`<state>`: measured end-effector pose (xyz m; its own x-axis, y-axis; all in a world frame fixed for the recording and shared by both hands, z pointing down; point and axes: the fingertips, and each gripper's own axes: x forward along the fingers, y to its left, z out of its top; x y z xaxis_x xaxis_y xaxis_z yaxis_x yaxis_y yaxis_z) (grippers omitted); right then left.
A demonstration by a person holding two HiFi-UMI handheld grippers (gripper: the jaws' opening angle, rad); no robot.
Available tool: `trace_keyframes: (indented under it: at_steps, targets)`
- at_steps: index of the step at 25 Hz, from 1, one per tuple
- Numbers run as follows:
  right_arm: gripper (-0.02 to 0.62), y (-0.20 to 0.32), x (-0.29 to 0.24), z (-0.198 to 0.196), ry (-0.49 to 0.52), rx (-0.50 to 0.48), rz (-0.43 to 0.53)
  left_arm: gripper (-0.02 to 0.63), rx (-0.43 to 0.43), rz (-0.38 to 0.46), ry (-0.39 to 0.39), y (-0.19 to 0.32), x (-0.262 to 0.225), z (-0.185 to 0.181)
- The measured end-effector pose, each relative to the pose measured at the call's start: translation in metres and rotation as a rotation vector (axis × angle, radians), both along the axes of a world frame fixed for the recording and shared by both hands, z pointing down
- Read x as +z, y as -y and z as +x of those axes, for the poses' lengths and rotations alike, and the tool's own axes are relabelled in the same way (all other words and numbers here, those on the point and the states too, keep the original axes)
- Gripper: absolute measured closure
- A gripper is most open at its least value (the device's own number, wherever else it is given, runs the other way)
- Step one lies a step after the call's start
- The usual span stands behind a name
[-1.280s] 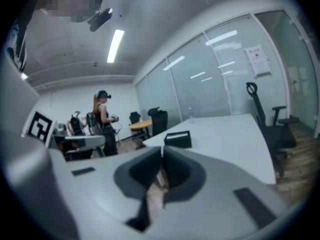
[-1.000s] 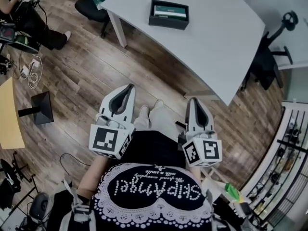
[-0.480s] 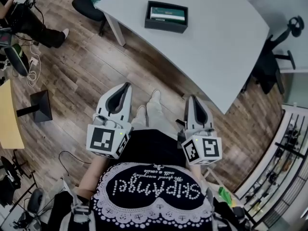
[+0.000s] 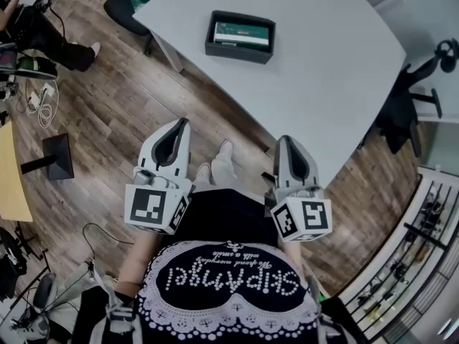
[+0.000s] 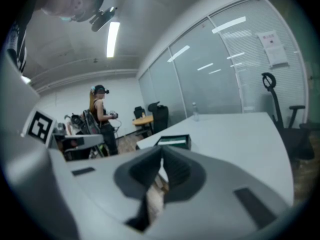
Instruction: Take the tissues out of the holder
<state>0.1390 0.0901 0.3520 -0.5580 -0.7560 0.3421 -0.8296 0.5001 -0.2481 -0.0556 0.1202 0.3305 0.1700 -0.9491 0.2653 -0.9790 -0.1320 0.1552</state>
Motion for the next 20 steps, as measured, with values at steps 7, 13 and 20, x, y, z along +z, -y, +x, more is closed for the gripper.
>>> trace_keyframes:
  at_steps: [7, 13, 20]
  targets:
    - [0.560, 0.033, 0.003, 0.008, 0.008, -0.039, 0.014, 0.580, -0.045, 0.019, 0.006, 0.026, 0.001, 0.007]
    - [0.561, 0.054, -0.003, 0.016, 0.011, -0.049, 0.025, 0.579, -0.053, 0.037, 0.008, 0.046, -0.008, 0.017]
    - [0.561, 0.058, -0.005, 0.025, 0.044, -0.033, 0.025, 0.580, -0.050, 0.038, 0.039, 0.052, -0.012, 0.018]
